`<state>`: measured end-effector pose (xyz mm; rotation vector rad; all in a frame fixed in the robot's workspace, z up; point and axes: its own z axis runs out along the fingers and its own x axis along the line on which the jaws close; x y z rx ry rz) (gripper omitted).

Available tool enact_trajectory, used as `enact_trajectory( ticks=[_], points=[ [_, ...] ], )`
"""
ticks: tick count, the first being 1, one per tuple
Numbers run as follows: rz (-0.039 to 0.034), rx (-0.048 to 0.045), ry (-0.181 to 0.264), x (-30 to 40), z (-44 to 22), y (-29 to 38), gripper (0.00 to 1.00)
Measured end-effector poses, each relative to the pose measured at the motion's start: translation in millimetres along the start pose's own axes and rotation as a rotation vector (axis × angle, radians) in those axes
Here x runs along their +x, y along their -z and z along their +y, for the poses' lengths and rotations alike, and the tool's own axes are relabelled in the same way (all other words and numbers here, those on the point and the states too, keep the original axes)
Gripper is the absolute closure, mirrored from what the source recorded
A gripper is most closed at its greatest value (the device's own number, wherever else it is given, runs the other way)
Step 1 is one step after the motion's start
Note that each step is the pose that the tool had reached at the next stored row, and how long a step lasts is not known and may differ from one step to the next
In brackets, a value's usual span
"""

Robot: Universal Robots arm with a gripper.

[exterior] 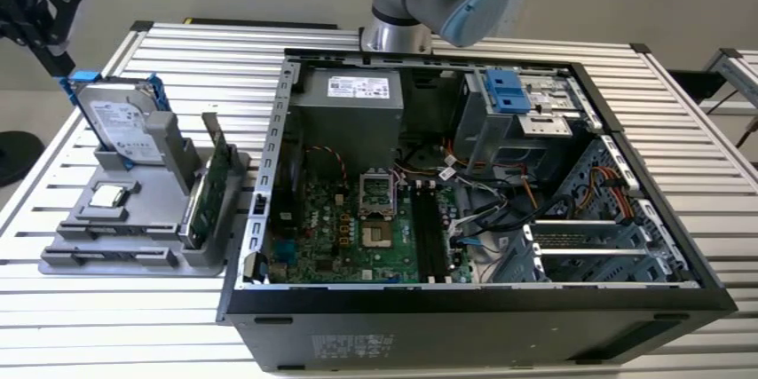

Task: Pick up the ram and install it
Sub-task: 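Reach for the ram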

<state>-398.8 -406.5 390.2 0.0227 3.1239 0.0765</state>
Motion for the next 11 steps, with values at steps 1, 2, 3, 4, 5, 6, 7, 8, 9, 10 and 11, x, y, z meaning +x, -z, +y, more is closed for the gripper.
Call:
enact_trajectory(
  ticks=[1,2,3,4,5,6,7,8,9,10,11],
  points=[
    [0.0001,0.0,0.0,0.0,-0.8,-0.1,1.0],
    [0.0002,0.0,0.0,0.0,-1.5,-0.2,1.0],
    [0.0002,0.0,0.0,0.0,-2.3,-0.4,1.0],
    [0.0002,0.0,0.0,0.0,-2.9,-0.8,1.0],
    [0.0006,0.0001,0.0,0.0,-3.2,-1.1,1.0],
    [0.0012,0.0001,0.0,0.0,-3.6,-1.4,1.0],
    [0.0017,0.0001,0.0,0.0,-4.1,-1.8,1.0],
    [0.0021,0.0001,0.0,0.0,-4.4,-2.3,1.0],
    [0.0022,0.0,0.0,0.0,-4.6,-2.9,1.0],
    [0.0025,0.0,0.0,0.0,-4.9,-3.4,1.0],
    [0.0031,0.0,0.0,0.0,-5.3,-3.9,1.0]
  ],
)
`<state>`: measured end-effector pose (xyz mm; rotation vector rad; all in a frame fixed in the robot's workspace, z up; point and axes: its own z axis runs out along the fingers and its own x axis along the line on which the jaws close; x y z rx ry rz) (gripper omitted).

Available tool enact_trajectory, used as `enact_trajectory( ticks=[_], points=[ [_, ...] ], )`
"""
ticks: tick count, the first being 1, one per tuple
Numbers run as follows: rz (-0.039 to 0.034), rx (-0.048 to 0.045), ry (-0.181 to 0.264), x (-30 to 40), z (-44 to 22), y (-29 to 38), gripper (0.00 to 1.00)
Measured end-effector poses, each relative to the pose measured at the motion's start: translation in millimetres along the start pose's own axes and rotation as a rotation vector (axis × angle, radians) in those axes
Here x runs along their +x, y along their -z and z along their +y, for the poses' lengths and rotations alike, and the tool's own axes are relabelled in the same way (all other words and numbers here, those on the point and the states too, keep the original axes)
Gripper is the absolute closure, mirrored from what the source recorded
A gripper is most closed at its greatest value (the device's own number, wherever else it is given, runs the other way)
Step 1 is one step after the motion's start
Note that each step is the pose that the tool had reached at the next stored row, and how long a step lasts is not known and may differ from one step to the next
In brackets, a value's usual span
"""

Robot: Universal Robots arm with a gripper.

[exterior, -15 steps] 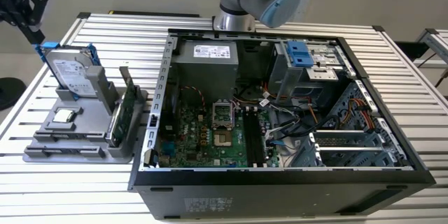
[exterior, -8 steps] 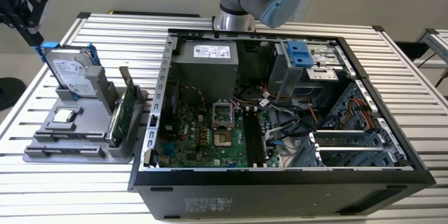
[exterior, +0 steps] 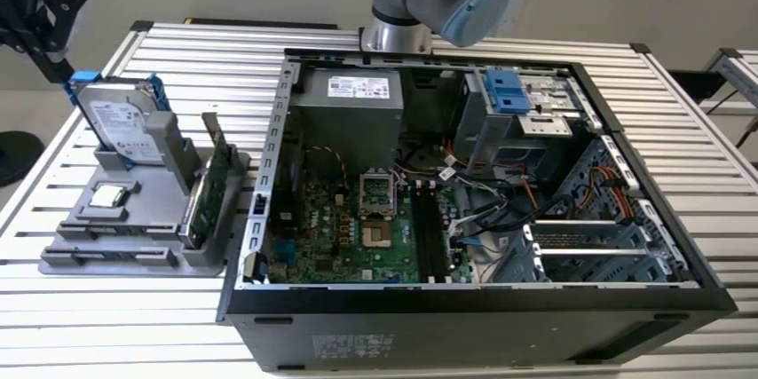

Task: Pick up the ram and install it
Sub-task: 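Reach for the ram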

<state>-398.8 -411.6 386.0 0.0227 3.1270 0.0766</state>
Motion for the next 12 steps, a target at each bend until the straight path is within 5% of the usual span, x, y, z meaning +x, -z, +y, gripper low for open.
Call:
enact_trajectory(
  ticks=[12],
  points=[
    [0.0021,-0.0002,0.014,0.0,-5.4,-6.4,1.0]
  ],
)
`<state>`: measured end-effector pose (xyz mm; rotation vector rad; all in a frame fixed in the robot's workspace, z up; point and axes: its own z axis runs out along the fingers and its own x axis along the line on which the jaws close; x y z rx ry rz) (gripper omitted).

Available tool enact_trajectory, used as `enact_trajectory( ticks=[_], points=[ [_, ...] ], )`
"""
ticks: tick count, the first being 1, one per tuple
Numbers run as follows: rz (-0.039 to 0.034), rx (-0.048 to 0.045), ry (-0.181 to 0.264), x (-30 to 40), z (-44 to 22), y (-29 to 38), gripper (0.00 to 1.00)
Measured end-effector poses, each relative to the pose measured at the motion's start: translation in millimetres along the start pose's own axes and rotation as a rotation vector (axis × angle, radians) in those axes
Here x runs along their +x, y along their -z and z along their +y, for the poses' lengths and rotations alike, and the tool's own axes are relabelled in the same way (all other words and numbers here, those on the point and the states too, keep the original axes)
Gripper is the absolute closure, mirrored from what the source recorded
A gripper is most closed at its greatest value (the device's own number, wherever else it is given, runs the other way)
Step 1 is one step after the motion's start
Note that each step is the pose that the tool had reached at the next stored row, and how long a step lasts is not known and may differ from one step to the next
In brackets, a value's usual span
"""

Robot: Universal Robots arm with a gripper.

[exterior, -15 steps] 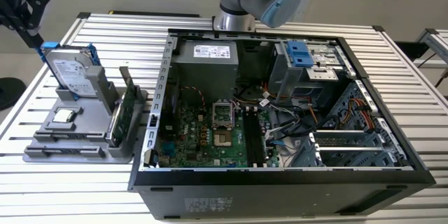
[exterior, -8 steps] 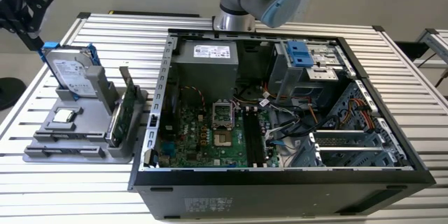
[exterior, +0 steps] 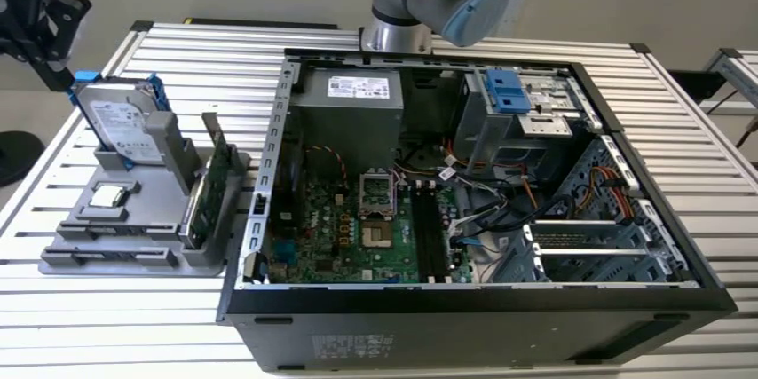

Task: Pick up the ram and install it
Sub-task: 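Reach for the ram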

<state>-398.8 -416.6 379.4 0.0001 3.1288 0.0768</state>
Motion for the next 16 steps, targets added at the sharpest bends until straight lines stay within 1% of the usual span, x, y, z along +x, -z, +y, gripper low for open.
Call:
enact_trajectory(
  ticks=[16],
  points=[
    [0.0015,-0.0003,0.029,0.0,-16.2,-0.2,1.0]
  ],
)
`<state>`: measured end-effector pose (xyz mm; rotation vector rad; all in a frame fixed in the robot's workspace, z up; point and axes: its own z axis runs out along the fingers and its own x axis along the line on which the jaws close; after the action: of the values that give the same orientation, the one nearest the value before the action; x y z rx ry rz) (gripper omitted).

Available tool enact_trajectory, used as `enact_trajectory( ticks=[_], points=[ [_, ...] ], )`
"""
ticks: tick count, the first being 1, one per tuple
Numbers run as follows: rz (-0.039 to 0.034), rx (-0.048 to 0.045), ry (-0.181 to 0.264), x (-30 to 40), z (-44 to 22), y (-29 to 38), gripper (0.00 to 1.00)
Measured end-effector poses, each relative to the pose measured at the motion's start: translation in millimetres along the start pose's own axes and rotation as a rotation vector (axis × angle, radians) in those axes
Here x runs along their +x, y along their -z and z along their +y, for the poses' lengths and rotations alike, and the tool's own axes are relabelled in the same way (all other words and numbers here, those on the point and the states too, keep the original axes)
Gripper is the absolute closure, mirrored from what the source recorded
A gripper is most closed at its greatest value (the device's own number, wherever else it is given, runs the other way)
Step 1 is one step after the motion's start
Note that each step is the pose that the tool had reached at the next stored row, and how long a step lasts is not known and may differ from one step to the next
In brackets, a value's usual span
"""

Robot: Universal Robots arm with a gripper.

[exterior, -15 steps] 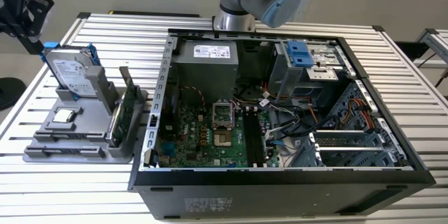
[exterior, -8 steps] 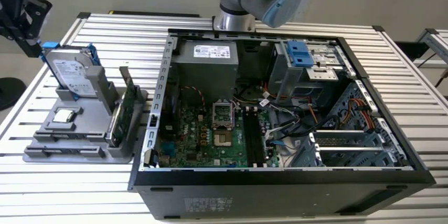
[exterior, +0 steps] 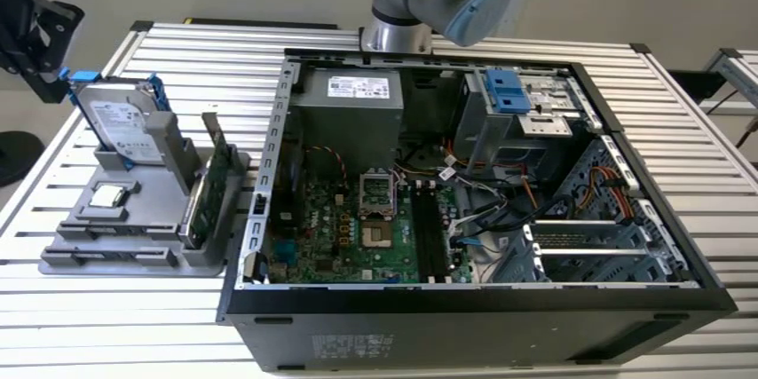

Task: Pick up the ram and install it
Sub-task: 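Reach for the ram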

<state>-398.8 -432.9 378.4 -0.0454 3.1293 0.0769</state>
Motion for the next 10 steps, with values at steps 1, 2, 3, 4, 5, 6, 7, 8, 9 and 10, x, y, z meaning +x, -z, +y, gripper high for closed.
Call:
enact_trajectory(
  ticks=[1,2,3,4,5,6,7,8,9,10],
  points=[
    [0.0,-0.0001,0.002,0.0,-1.0,-0.1,1.0],
    [0.0001,-0.0001,0.003,0.1,-2.0,-0.1,1.0],
    [0.0002,-0.0001,0.005,0.1,-2.9,0.0,1.0],
    [0.0002,-0.0001,0.006,0.1,-3.8,-0.1,1.0],
    [0.0004,-0.0001,0.008,0.1,-4.7,0.0,1.0],
    [0.0005,-0.0001,0.01,0.2,-5.6,-0.1,1.0],
    [0.0005,-0.0002,0.011,0.2,-6.5,-0.1,1.0],
    [0.0006,-0.0002,0.013,0.2,-7.3,-0.2,1.0],
    [0.0007,-0.0002,0.015,0.3,-8.1,-0.1,1.0],
    [0.0007,-0.0002,0.016,0.3,-9.0,-0.2,1.0]
  ],
)
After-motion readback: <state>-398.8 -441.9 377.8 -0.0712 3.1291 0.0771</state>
